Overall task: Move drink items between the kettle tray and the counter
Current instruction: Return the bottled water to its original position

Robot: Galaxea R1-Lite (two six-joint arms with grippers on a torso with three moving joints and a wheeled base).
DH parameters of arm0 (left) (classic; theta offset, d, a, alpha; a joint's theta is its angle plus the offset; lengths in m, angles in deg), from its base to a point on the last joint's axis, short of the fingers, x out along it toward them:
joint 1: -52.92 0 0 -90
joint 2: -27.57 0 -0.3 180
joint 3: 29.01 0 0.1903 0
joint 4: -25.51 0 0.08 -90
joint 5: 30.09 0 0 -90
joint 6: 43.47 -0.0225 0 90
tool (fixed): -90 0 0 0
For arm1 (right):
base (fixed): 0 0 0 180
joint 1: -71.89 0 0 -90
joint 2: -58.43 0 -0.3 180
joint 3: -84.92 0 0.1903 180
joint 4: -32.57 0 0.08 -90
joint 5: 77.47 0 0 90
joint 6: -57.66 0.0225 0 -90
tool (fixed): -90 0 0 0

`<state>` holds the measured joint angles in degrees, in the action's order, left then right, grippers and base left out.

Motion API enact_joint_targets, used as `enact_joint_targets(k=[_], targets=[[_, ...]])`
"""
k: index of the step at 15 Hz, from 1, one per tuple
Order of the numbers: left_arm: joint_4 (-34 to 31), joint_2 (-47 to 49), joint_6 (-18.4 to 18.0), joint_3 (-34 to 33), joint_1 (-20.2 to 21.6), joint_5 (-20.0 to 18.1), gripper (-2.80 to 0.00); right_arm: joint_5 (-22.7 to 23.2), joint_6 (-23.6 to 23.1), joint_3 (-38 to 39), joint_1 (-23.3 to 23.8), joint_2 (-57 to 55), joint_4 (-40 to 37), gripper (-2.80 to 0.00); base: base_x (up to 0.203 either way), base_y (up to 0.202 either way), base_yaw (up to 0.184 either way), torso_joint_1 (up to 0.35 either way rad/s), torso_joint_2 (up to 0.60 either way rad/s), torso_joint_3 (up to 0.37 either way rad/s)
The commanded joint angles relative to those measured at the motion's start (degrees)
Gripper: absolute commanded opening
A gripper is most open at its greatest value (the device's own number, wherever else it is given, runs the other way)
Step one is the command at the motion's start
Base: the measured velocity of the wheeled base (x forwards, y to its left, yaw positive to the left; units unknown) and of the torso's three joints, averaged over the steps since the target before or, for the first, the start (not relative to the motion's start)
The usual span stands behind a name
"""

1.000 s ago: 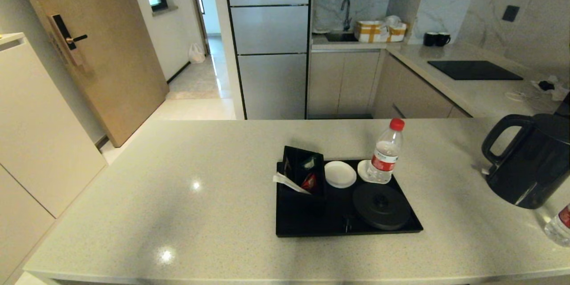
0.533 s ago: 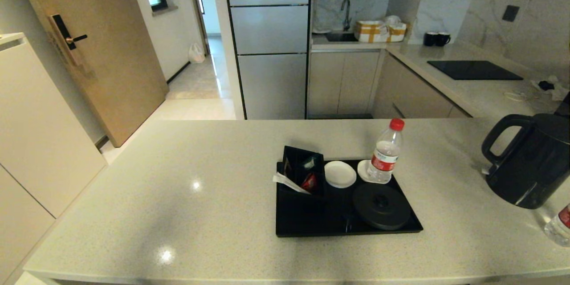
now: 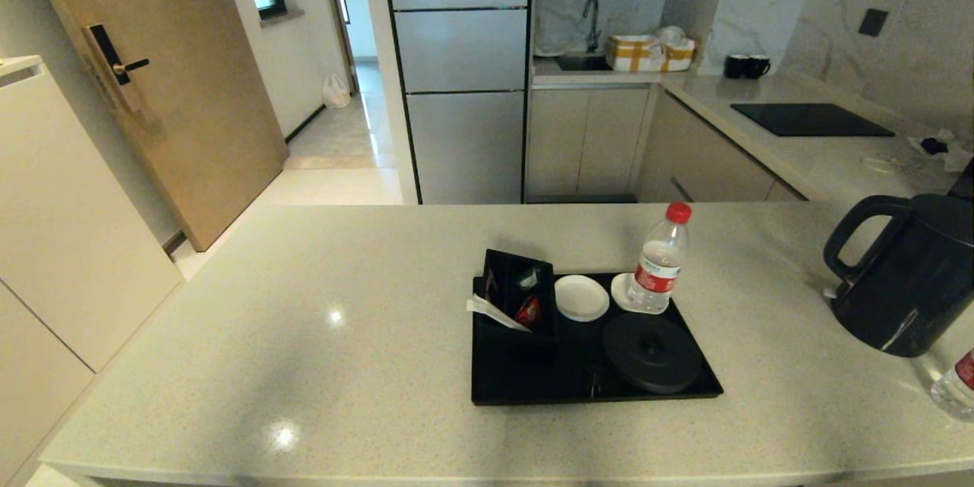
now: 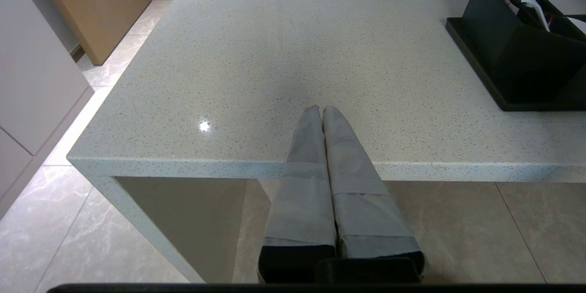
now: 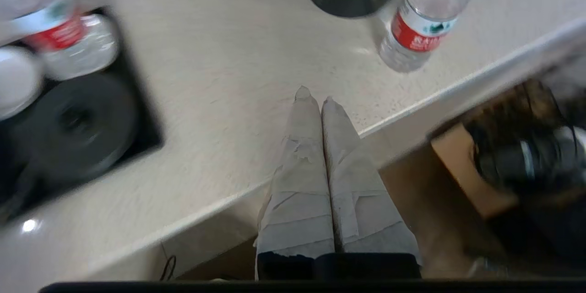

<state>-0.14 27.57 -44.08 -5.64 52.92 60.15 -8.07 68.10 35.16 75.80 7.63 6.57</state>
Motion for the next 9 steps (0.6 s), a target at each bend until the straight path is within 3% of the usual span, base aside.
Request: enact_joint_targets(k=[1, 4, 6, 9], targets=[[-0.01, 0.0, -0.01, 0.0, 0.0, 0.02, -2.8, -2.47, 1.39, 1.81, 0.16, -11.38, 7.3, -2.8, 0.0, 0.0, 0.0, 0.0, 0.0, 0.0], [-0.01, 0.0, -0.01, 0.0, 0.0, 0.02, -2.8, -7.29, 2.15, 6.85, 0.88, -22.35, 24.54, -2.8, 0.0, 0.0, 0.0, 0.0, 0.0, 0.0], [-0.01, 0.0, -0.01, 0.0, 0.0, 0.02, -2.8, -8.81, 2.4, 8.88, 3.72, -30.08, 35.38, -2.8, 0.0, 0.0, 0.0, 0.0, 0.0, 0.0], [-0.01, 0.0, -0.01, 0.0, 0.0, 0.02, -2.8, -9.38, 4.35, 11.35, 9.48, -38.23, 44.81, -2.8, 0.0, 0.0, 0.0, 0.0, 0.0, 0.0]])
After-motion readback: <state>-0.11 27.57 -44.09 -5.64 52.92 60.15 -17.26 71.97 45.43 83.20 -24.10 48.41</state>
